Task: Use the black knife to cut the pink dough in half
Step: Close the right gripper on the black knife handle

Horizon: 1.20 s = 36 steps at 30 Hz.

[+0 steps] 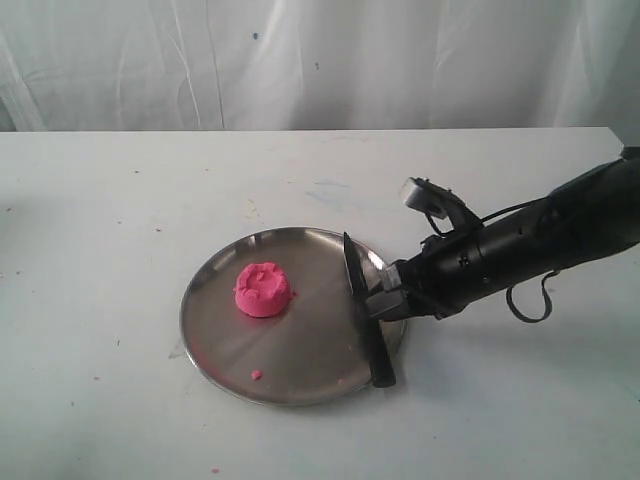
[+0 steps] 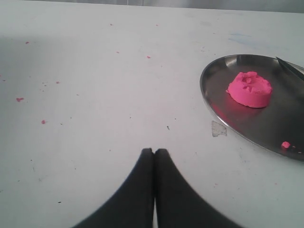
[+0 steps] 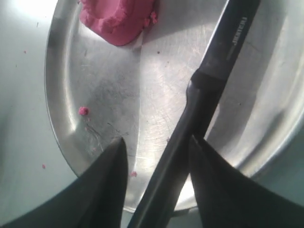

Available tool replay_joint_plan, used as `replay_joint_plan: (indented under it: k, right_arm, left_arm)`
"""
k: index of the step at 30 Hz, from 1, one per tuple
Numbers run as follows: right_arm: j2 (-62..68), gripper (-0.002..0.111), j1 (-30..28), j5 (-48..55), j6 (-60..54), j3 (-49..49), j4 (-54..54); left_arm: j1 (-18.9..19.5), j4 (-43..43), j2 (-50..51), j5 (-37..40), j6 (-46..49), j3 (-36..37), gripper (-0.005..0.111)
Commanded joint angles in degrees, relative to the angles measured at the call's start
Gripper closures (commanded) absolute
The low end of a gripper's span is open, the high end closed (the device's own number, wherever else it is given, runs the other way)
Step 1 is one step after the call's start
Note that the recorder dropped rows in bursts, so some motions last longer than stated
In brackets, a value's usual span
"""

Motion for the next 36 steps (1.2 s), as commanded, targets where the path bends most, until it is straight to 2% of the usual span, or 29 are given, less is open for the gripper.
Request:
replay_joint_plan:
  k: [1,9,27,29,36]
  right_arm:
    - [0.6,0.068,0.6,-1.5,1.1,-0.7,-1.5]
    - [2.6,0.064,1.0,-3.1,1.2,-0.9,-1.6]
    - [5.4,0.064,2.6,-3.3,3.4,-2.3,-2.9]
    - [5.4,0.066,2.6,-3.5,3.6,-2.3,-2.9]
    - [5.4,0.083,2.6,-4.2,4.5,-2.3,-3.0]
  left_arm:
    - [0.3,-0.4,-0.3,-0.2,0.0,0.3,0.107]
    - [0.3,-0.4,-0.3,-0.2,0.0,0.3,0.107]
    - [0.3,-0.4,-0.3,-0.2,0.0,0.3,0.107]
    - [0.3,-0.4,-0.3,-0.2,0.0,0.3,0.107]
    - [0.3,-0.4,-0.3,-0.2,0.0,0.3,0.107]
